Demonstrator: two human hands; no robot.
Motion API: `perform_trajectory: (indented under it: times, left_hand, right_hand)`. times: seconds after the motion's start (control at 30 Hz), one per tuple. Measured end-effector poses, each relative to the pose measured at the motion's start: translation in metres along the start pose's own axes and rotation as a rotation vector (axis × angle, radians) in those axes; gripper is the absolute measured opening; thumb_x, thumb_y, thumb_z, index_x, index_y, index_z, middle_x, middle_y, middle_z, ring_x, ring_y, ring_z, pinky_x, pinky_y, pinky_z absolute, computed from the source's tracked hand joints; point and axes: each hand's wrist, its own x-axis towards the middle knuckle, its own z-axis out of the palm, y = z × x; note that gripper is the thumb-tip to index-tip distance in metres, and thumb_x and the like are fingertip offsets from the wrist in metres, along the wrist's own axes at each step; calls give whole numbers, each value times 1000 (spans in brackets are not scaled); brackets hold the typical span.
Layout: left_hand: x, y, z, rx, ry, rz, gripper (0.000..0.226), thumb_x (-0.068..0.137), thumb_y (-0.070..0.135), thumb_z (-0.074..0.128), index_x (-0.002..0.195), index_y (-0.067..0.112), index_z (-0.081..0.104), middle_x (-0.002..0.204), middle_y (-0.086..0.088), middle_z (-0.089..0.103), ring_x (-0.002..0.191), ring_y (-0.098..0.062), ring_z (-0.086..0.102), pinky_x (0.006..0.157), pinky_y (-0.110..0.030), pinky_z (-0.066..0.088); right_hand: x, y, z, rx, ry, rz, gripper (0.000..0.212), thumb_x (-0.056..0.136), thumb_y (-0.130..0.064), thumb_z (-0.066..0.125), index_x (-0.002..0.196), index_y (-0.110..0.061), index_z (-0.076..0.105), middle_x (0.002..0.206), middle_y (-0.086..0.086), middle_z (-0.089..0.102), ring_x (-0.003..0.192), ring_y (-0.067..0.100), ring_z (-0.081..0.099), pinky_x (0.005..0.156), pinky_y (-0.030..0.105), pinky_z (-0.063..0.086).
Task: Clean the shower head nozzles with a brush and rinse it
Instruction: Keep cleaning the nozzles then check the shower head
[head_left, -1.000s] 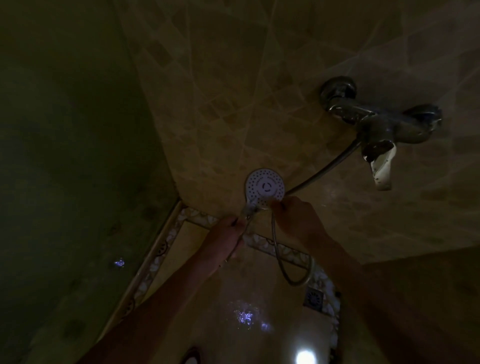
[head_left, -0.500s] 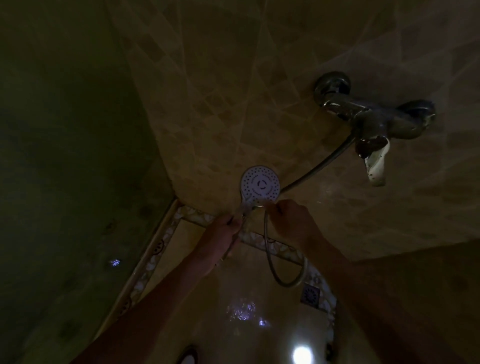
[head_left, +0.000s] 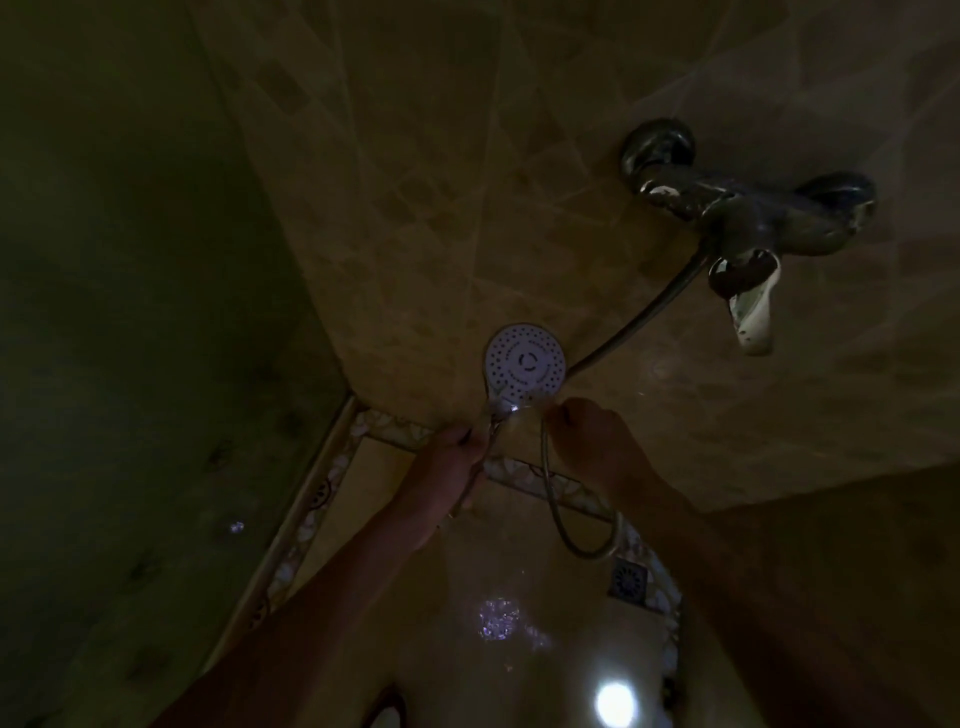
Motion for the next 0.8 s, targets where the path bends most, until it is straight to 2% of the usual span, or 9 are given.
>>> perform_trajectory:
  times: [0.07, 0.17, 0.27, 0.33, 0.43, 0.5, 0.6, 0.73, 0.8]
  left_hand:
    - [-1, 0, 0, 9, -20, 1, 29, 99, 27, 46, 77, 10, 52, 51, -4, 43, 35, -11, 37, 36, -23, 27]
    - [-4, 1, -1, -31, -60, 10, 29, 99, 24, 45, 75, 10, 52, 54, -4, 44, 38, -10, 40, 38, -24, 29]
    - [-5, 3, -2, -63, -70, -14, 31, 98, 27, 47, 71, 17, 56, 53, -1, 50, 44, -12, 44, 44, -25, 32]
    - [-5, 6, -1, -85, -75, -21, 28, 99, 27, 46, 76, 13, 55, 50, -2, 49, 39, -13, 43, 39, -22, 33]
    - [-2, 9, 2, -98, -64, -25, 25, 99, 28, 46, 86, 9, 55, 48, -4, 49, 34, -14, 42, 34, -19, 32]
    - [0, 10, 3, -106, -57, -29, 26, 99, 29, 46, 84, 11, 55, 47, -3, 50, 33, -15, 42, 33, -18, 30]
    - [3, 9, 4, -100, -50, -19, 29, 100, 28, 44, 77, 12, 51, 45, -1, 50, 30, -15, 41, 32, -17, 28]
    - [2, 6, 3, -105, -48, -1, 25, 99, 26, 45, 82, 7, 50, 46, -7, 45, 27, -14, 38, 31, -15, 25]
    - [2, 6, 2, -93, -51, 9, 25, 100, 23, 44, 81, 8, 49, 50, -12, 42, 27, -14, 36, 31, -14, 25]
  right_hand:
    - [3, -8, 1, -6, -6, -42, 49, 101, -49, 31, 62, -22, 44, 63, 0, 51, 73, 27, 59, 55, 29, 31]
    - [13, -15, -7, 39, 45, -18, 49, 99, -52, 32, 66, -18, 43, 66, -2, 47, 70, 21, 51, 57, 30, 32]
    - [18, -9, -19, 105, 79, 8, 47, 100, -49, 34, 77, -13, 55, 69, 1, 53, 71, 25, 57, 52, 28, 32]
    - [17, -2, -22, 97, 60, 55, 43, 100, -45, 34, 89, -11, 60, 70, -1, 54, 72, 24, 59, 53, 27, 33]
    - [11, 8, -17, -10, 35, 73, 43, 99, -49, 32, 80, -16, 52, 67, -4, 46, 70, 20, 53, 62, 29, 32]
    - [9, 11, -10, -38, 10, 75, 46, 99, -52, 33, 69, -20, 46, 66, -7, 43, 69, 17, 47, 66, 28, 31]
    - [11, 6, -6, -29, 19, 67, 47, 97, -57, 34, 64, -24, 41, 65, -6, 48, 68, 16, 48, 64, 28, 31]
    - [16, 1, -11, -21, 57, 30, 43, 97, -57, 34, 64, -30, 34, 93, 12, 63, 89, 30, 59, 71, 28, 32]
    - [16, 4, -12, -34, 76, 40, 44, 95, -60, 34, 65, -28, 35, 97, 15, 64, 93, 33, 60, 70, 29, 33]
